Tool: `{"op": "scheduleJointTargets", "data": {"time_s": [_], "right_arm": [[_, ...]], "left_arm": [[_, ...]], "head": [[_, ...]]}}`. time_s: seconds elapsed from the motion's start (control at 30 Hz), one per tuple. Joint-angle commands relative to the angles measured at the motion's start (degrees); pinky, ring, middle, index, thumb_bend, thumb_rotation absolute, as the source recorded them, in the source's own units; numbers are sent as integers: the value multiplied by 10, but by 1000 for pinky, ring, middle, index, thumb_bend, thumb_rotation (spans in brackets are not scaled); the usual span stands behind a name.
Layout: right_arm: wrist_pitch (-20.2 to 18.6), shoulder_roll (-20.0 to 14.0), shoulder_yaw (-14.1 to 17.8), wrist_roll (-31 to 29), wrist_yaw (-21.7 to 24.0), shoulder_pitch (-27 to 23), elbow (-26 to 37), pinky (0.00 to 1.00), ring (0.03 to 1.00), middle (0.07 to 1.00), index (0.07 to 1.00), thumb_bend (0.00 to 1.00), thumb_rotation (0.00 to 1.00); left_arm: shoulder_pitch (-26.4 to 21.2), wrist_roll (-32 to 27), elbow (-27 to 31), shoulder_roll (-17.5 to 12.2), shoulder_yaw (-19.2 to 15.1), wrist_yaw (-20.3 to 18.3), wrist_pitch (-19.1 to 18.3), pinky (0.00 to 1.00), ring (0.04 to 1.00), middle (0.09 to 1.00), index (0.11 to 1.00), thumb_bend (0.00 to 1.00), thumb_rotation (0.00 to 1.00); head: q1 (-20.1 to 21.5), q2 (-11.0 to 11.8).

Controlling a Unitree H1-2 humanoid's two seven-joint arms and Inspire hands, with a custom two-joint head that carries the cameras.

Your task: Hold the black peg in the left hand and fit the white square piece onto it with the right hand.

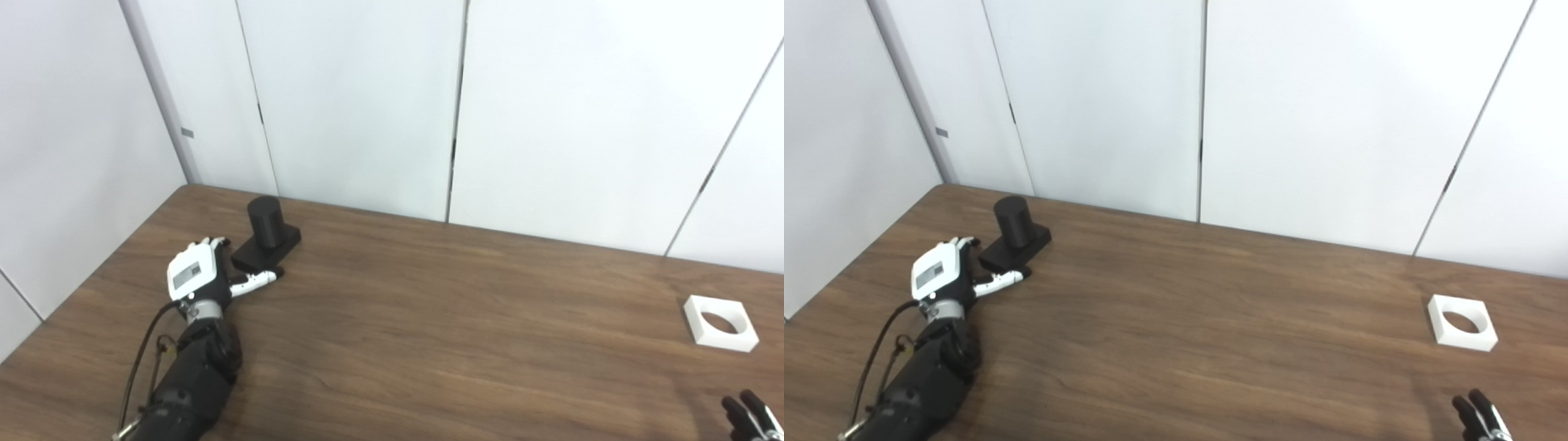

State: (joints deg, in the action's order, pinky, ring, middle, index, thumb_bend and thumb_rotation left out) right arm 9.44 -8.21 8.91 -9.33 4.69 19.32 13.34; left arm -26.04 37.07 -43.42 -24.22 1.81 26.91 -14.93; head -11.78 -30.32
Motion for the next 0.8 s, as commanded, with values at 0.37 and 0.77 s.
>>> {"op": "scheduleJointTargets", "data": {"time_s": [0.37, 0.77], "right_arm": [[0, 8, -2, -11, 1, 7, -9, 1000, 957, 899, 921, 723, 949], [-5, 9, -2, -7, -2, 6, -7, 1000, 975, 909, 932, 737, 956]], "left_arm": [[-47, -25, -56, -10, 29, 35, 6, 941, 938, 896, 778, 1000, 569], [-40, -41, -58, -11, 33, 67, 32, 900, 886, 817, 573, 844, 243]], "head": [[5, -1], [3, -4]]}}
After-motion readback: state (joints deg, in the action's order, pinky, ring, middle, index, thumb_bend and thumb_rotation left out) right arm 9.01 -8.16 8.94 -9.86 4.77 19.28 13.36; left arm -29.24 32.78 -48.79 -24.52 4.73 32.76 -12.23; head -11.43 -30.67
